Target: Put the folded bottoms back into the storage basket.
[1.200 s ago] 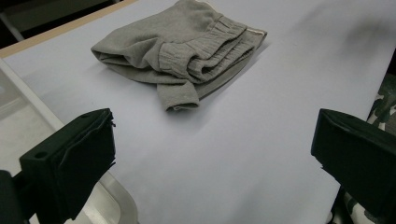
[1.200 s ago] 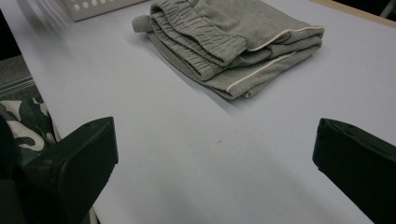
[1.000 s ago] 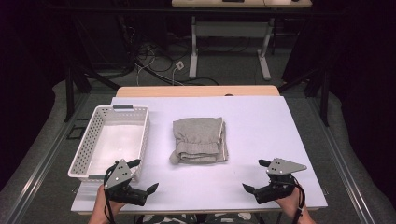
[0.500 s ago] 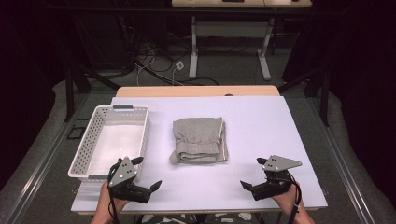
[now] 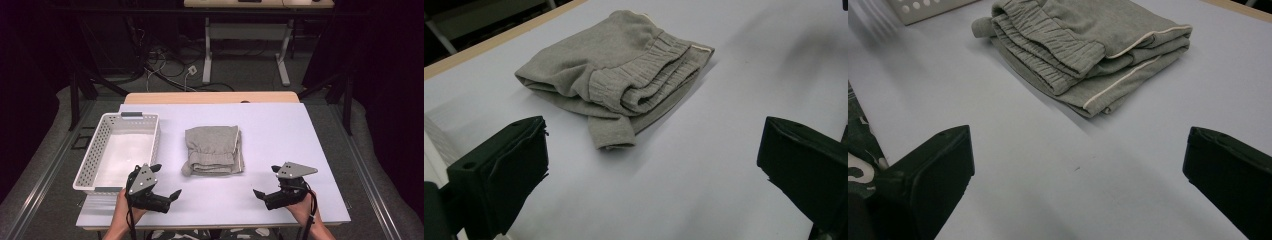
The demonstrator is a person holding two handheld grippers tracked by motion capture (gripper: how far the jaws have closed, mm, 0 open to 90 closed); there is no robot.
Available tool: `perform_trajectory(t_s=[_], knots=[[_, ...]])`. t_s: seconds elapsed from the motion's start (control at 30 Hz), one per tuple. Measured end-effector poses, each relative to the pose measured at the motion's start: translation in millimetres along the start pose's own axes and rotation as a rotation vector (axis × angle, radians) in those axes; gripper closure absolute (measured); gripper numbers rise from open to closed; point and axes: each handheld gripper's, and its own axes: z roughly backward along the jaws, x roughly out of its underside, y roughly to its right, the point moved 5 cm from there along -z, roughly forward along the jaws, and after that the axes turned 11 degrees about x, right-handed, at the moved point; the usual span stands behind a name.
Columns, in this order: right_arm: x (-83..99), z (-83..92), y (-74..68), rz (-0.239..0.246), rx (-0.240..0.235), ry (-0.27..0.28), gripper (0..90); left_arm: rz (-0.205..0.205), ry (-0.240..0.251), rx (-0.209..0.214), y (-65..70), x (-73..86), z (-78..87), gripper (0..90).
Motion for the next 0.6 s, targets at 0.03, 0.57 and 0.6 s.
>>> perform_trajectory(t_s=[0.03,0.57,0.6], knots=[[-0.8,-0.5,0.2,0.0,-0.001,-0.001,0.0,0.0,-0.008,0.001,-0.1,-0.3,-1.6,0.0],[-14.7,-25.2,6.2,-0.024,-0.009,-0.051,0.0,0.022,-0.022,-0.001,-9.4,-16.7,-24.1,0.1],[-14.7,-25.2,6.2,-0.024,-0.009,-0.051,0.0,0.034,-0.037,0.007,-9.7,-17.3,-25.7,0.1]])
